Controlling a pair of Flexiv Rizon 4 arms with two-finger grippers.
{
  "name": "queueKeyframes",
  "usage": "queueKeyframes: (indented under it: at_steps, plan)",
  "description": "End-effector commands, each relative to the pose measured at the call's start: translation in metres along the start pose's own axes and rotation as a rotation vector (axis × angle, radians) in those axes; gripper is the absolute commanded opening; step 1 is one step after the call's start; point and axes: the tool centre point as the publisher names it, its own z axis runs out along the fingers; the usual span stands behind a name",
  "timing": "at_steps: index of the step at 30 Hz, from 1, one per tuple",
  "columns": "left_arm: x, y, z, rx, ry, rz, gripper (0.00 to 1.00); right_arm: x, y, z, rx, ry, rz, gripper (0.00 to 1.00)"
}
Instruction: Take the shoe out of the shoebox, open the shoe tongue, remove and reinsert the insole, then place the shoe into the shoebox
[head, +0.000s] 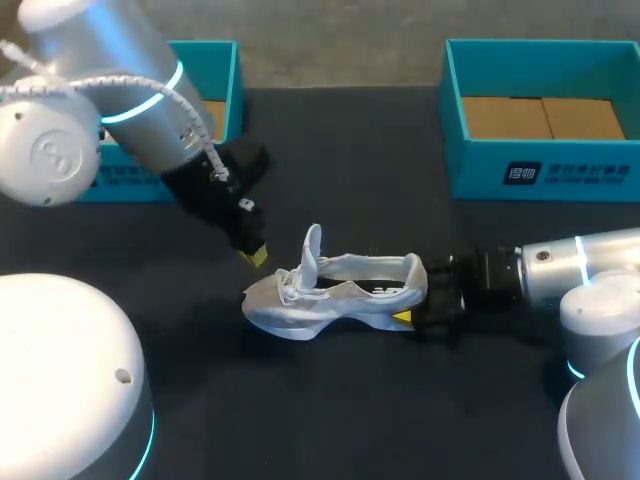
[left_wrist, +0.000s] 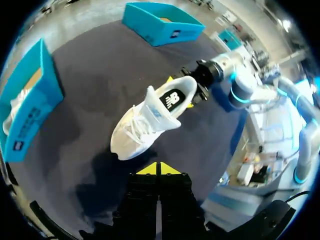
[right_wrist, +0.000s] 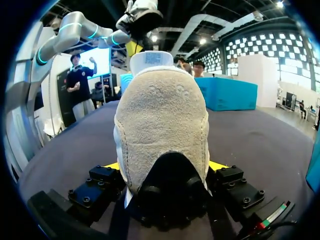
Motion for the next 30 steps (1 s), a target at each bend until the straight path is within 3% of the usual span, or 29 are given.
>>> queueKeyframes:
  at_steps: [1,11,20,30]
  plan:
    - [0.013,-0.007,-0.009,-0.111,-0.165,0.23,0.0,0.0,0.0,0.0,0.003,0.0,0.0,0.0]
    - [0.028,-0.037,-0.021,-0.146,-0.231,0.528,0.0,0.0,0.0,0.0,0.003,0.0,0.0,0.0]
    - [0.021,-0.062,-0.021,-0.18,-0.223,0.741,0.0,0.0,0.0,0.0,0.003,0.0,0.0,0.0]
    - [0.021,-0.062,-0.021,-0.18,-0.223,0.741,0.0,0.0,0.0,0.0,0.003,0.0,0.0,0.0]
